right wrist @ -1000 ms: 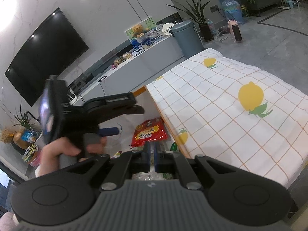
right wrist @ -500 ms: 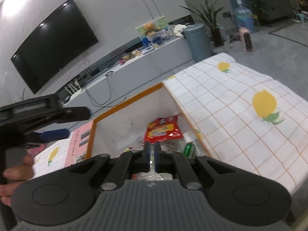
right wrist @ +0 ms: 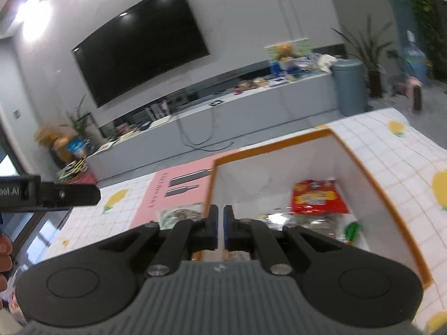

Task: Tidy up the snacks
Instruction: 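Move both tools back over the remaining snack packets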

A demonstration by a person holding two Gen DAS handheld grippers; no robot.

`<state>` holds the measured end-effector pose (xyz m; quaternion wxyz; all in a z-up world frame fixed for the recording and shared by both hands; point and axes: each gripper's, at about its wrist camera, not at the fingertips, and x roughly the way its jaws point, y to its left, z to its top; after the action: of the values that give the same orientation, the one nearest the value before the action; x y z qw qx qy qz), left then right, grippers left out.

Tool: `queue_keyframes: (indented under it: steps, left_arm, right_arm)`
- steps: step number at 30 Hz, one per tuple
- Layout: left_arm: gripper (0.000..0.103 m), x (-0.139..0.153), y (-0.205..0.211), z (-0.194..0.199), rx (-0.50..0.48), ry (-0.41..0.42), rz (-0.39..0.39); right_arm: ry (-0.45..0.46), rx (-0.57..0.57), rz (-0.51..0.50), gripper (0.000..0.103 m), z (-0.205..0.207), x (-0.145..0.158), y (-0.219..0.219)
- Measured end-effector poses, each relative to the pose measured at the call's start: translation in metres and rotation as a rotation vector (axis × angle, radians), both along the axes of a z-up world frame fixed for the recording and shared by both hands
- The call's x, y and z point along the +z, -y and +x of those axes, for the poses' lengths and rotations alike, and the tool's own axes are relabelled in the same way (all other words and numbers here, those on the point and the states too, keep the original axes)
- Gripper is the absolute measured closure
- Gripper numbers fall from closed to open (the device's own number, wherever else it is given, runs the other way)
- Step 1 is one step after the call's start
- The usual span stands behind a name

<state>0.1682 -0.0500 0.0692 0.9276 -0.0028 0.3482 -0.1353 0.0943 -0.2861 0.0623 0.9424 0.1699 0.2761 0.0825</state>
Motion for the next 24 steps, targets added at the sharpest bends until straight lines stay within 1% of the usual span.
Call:
queue_keyframes:
  steps: [4, 12, 16, 19, 24]
  left_arm:
    - [0.002, -0.006, -0.025, -0.007, 0.043, 0.004, 0.007]
    - [0.002, -0.029, -0.071, -0.014, 0.117, -0.010, -0.027]
    - [0.002, -0.044, -0.092, -0.015, 0.157, -0.016, -0.053]
    - [0.002, -0.055, -0.104, -0.012, 0.184, -0.040, -0.081]
    - [0.002, -0.071, -0.118, -0.008, 0.203, -0.063, -0.102]
  right_arm:
    - [0.018, 0.042, -0.005, 0.101, 0.001, -0.002, -0.017]
    - [0.046, 0.127, -0.035, 0.101, 0.002, -0.009, -0.056]
    - [0.060, 0.144, -0.035, 0.101, 0.004, -0.015, -0.074]
    - [0.053, 0.164, -0.053, 0.101, 0.007, -0.020, -0.086]
    - [0.036, 0.198, -0.090, 0.101, 0.009, -0.030, -0.103]
